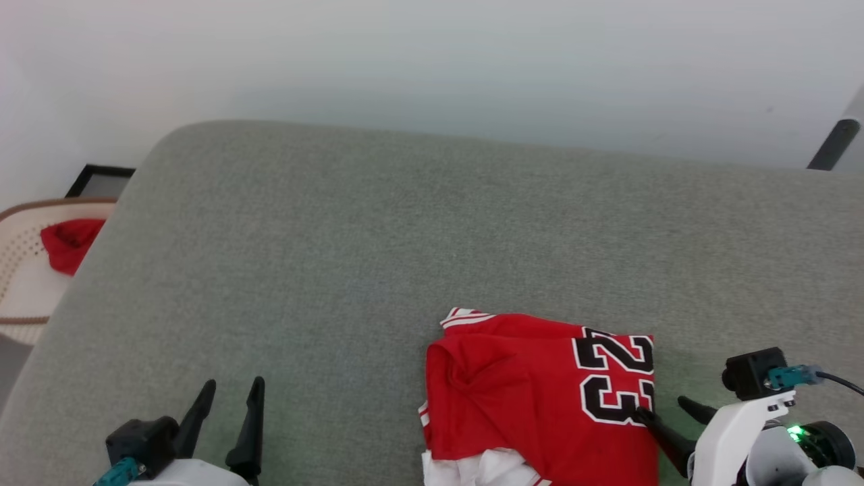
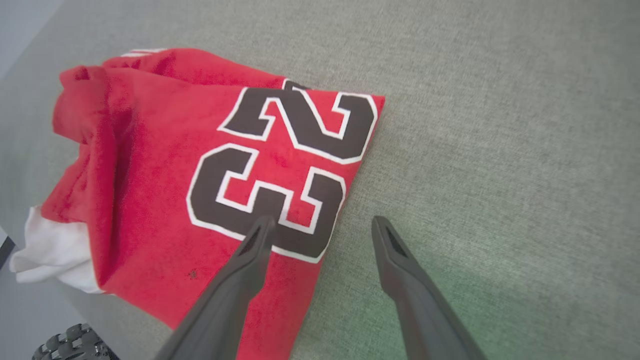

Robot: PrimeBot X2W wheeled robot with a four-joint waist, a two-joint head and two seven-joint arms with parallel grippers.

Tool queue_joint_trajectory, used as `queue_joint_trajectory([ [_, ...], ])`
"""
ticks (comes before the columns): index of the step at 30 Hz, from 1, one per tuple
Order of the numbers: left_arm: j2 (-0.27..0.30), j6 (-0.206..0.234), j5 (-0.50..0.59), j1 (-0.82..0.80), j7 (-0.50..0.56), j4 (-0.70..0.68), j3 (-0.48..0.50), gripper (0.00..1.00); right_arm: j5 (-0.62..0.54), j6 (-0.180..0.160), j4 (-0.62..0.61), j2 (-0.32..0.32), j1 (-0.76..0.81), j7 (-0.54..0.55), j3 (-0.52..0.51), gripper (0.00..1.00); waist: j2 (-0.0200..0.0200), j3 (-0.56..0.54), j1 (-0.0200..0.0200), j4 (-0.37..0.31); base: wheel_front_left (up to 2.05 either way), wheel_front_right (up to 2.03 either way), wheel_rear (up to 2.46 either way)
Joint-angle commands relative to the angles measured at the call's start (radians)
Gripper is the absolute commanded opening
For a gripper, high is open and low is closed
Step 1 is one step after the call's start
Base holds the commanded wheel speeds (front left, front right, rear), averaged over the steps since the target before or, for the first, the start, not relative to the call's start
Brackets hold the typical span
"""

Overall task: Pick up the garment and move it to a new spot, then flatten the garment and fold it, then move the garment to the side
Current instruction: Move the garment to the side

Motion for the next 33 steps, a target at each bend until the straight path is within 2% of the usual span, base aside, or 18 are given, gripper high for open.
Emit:
queue_joint_trajectory([
  [1,-0.003,-0.001,0.005,-0.012,-0.003,0.003,0.000,1.00,0.003,-0.001,0.001,0.006,-0.016,0.011,0.002,1.00,-0.0001,0.019,0.0000,0.019,0.00,0.00,0.00],
  [16,-0.030,-0.018,0.008,-0.052,-0.009,0.027,-0.007,1.00,-0.056,-0.001,0.077,0.038,-0.055,0.228,-0.016,1.00,-0.0001,0.060,0.0000,0.043,0.00,0.00,0.00],
  [17,-0.032,-0.018,0.008,-0.055,-0.010,0.028,-0.006,1.00,-0.064,-0.001,0.087,0.038,-0.060,0.243,-0.012,0.92,-0.0001,0.062,0.0000,0.044,0.00,0.00,0.00],
  [18,-0.033,-0.019,0.009,-0.057,-0.010,0.030,-0.006,1.00,-0.067,-0.001,0.094,0.041,-0.063,0.251,-0.010,0.29,-0.0001,0.064,0.0000,0.045,0.00,0.00,0.00],
  [19,-0.035,-0.019,0.009,-0.057,-0.011,0.031,-0.006,1.00,-0.071,-0.001,0.105,0.043,-0.068,0.265,-0.008,0.00,-0.0001,0.065,0.0000,0.046,0.00,0.00,0.00],
  [25,-0.045,-0.024,0.012,-0.064,-0.011,0.040,-0.006,1.00,-0.067,-0.002,0.120,0.050,-0.104,0.275,-0.008,0.00,-0.0001,0.070,0.0000,0.049,0.00,0.00,0.00],
  [33,-0.052,-0.028,0.014,-0.062,-0.013,0.045,0.005,1.00,-0.013,-0.001,0.069,0.037,-0.149,0.274,-0.001,0.00,-0.0001,0.065,0.0000,0.039,0.00,0.00,0.00],
])
